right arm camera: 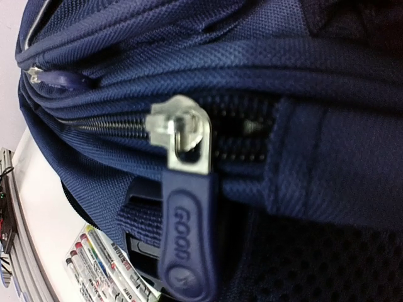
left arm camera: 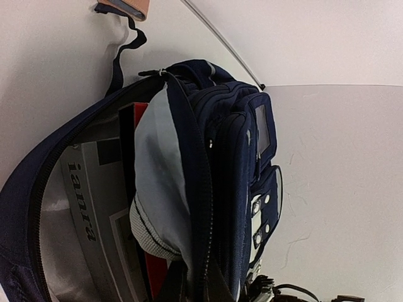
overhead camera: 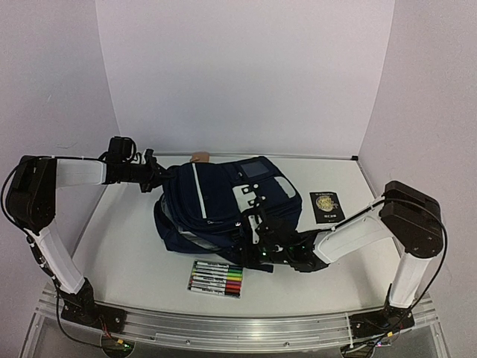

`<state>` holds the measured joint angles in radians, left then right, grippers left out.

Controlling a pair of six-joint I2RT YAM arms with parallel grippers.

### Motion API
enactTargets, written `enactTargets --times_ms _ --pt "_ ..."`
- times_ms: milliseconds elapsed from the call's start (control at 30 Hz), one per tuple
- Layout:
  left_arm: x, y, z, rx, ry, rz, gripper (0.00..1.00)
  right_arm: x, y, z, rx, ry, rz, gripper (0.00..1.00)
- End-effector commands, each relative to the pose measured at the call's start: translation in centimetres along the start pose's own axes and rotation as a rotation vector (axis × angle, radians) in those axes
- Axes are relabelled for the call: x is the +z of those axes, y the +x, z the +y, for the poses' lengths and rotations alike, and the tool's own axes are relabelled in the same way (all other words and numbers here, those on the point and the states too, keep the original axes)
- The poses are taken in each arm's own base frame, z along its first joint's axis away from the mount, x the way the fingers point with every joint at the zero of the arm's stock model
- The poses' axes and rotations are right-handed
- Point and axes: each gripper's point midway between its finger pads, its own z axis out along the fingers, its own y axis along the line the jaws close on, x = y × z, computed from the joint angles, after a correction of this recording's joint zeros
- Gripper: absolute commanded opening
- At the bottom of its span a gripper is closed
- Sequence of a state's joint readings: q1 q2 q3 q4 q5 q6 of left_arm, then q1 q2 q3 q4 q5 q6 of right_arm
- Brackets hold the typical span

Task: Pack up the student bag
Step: Zip the student bag at the center of the board.

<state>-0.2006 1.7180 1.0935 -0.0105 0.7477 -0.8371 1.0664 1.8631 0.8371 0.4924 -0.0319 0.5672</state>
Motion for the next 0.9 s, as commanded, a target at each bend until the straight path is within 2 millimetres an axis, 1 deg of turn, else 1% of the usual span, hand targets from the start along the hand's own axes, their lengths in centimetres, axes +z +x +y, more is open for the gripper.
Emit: enactTargets --times_ms 0,100,200,233,333,367,433,533,600,633,667,700,800,867 --pt "1.1 -0.5 -2.4 0.085 0.037 -0.004 0.00 0.4 -2.9 3.5 -0.040 -0.098 -0.097 0.00" --pt "1.8 -0.4 -2.7 0.102 0.032 0.000 0.00 0.7 -3.0 4.6 -0.056 -0.106 -0.106 0.00" --pt "2.5 -0.2 -3.1 0.125 0.024 0.003 0.00 1.0 -2.8 6.7 -0.084 -0.124 -0.104 0.00" --pt "2.7 0.1 -3.0 0.123 0.009 0.011 0.00 1.1 -2.6 7.7 -0.100 -0.131 -0.097 0.00" --pt "3.4 0.3 -3.2 0.137 -0.001 0.013 0.00 2.0 -1.8 10.0 -0.135 -0.122 -0.081 0.00" --pt "3.6 0.3 -3.4 0.141 -0.001 0.013 0.00 2.3 -1.6 10.5 -0.140 -0.124 -0.074 0.00" --pt "4.0 0.4 -3.6 0.147 0.002 0.016 0.00 2.8 -1.7 12.1 -0.145 -0.140 -0.076 0.00" --pt "4.7 0.5 -3.8 0.150 0.007 0.022 0.00 3.3 -2.2 13.2 -0.141 -0.136 -0.087 0.00" --pt "4.9 0.4 -3.8 0.150 0.009 0.025 0.00 3.2 -2.9 13.3 -0.135 -0.118 -0.099 0.00" --pt "4.9 0.2 -4.0 0.158 0.011 0.021 0.00 2.7 -3.5 13.3 -0.134 -0.108 -0.110 0.00" --pt "5.0 0.0 -4.1 0.167 0.010 0.016 0.00 2.3 -3.8 13.3 -0.136 -0.096 -0.114 0.04" --pt "5.1 -0.4 -4.3 0.180 0.008 0.010 0.00 1.6 -4.3 13.2 -0.141 -0.087 -0.120 0.10" --pt "5.9 -1.7 -5.2 0.218 0.017 0.004 0.00 -0.9 -5.6 12.9 -0.160 -0.055 -0.133 0.34" --pt "6.3 -2.8 -6.3 0.251 0.037 -0.001 0.00 -2.6 -6.3 12.1 -0.173 -0.015 -0.150 0.50"
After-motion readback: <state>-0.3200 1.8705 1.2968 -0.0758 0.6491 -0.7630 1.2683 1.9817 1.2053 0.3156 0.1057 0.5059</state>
